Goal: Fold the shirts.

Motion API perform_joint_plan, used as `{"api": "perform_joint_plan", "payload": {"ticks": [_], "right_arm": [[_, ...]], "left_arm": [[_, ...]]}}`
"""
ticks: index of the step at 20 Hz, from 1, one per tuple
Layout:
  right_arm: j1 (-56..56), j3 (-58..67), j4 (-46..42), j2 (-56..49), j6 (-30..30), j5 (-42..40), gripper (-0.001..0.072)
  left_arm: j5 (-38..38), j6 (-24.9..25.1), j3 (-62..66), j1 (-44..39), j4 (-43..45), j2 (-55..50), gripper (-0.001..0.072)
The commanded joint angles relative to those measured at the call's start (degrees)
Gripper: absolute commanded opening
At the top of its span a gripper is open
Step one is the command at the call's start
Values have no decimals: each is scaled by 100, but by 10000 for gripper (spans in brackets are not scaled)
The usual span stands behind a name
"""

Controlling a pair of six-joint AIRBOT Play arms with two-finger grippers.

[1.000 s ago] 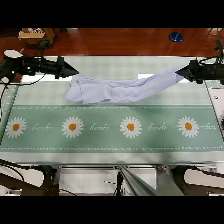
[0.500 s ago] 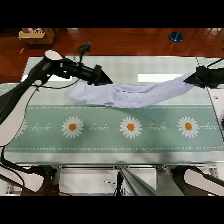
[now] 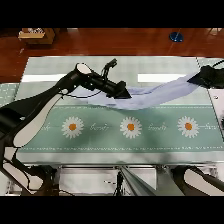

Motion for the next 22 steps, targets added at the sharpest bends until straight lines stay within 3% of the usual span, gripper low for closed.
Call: {"api": "perform_joint_plan", "payload": {"ticks": [1,9,16,20,22], "right_arm": [[-2,2,4,286,37,107,27],[-2,2,9,955,120,422,27],[-2,2,68,1156,186,424,27],[-2,2,111,1156,225,483,28],[4,2,184,1156,273,470,28]], "left_arm": [[286,-118,0,-310,-2,-280,22],[721,-337,0,-671,-50,-664,22],[1432,-374,7,-1495,-459,-750,21],[1349,-330,7,-1191,-472,-649,20],[1067,-4,7,-732,-466,-374,19]]}}
